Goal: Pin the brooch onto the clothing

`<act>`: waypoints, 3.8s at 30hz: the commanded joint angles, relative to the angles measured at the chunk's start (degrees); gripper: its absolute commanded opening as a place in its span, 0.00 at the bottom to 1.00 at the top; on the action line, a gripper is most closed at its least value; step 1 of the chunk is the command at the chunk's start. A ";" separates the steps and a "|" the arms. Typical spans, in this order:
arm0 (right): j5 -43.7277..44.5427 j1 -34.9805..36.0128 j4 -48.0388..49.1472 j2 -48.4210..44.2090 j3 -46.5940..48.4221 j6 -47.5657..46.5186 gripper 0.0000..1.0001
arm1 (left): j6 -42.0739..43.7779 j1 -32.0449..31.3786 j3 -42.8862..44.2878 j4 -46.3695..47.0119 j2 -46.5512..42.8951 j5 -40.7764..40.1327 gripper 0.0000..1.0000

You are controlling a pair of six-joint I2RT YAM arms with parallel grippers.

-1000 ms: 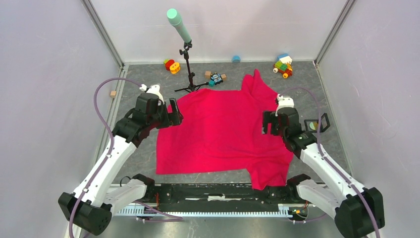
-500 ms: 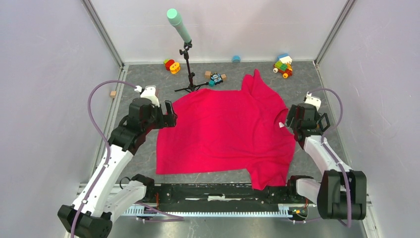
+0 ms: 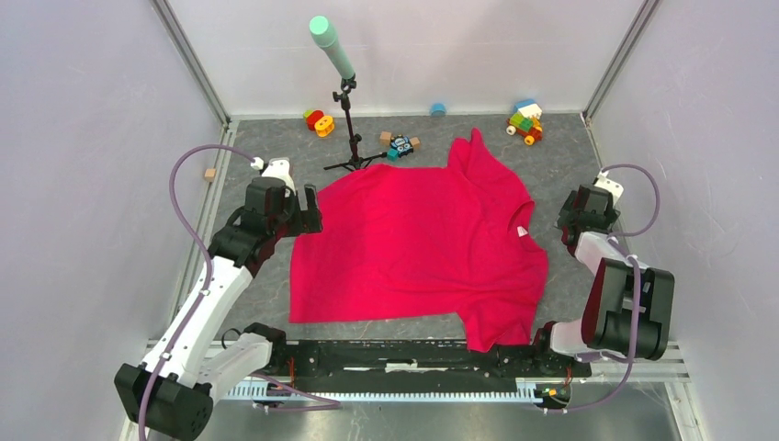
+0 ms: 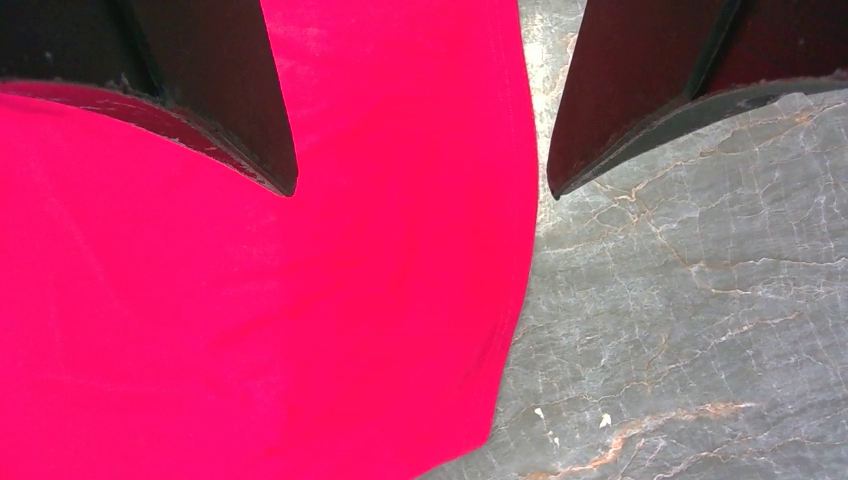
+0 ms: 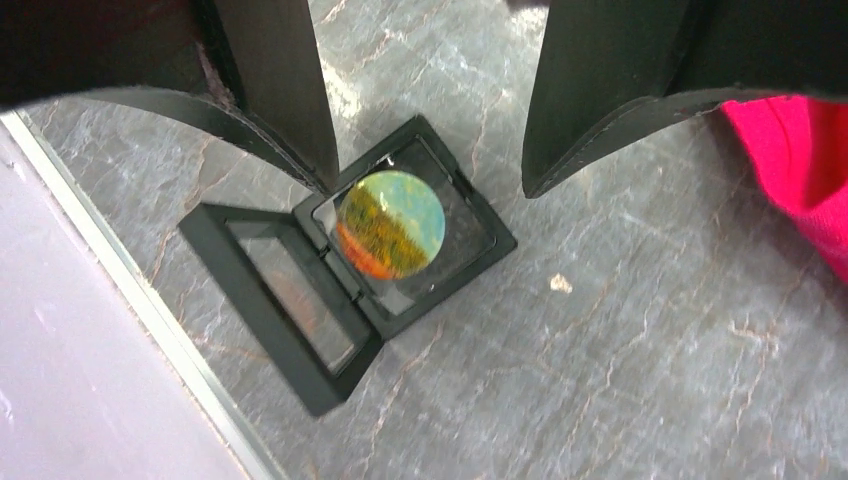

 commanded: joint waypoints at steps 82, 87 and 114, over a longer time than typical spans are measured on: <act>-9.32 -4.72 -2.51 9.73 10.49 -3.99 0.69 | 1.77 1.57 -0.37 1.80 0.91 2.64 1.00; -5.94 -3.26 -3.72 11.41 12.06 -5.73 0.68 | 1.77 1.57 -0.37 1.80 0.65 2.64 1.00; -4.27 -0.59 -9.68 17.81 17.09 -7.27 0.50 | 1.77 1.57 -0.50 1.81 0.03 2.60 1.00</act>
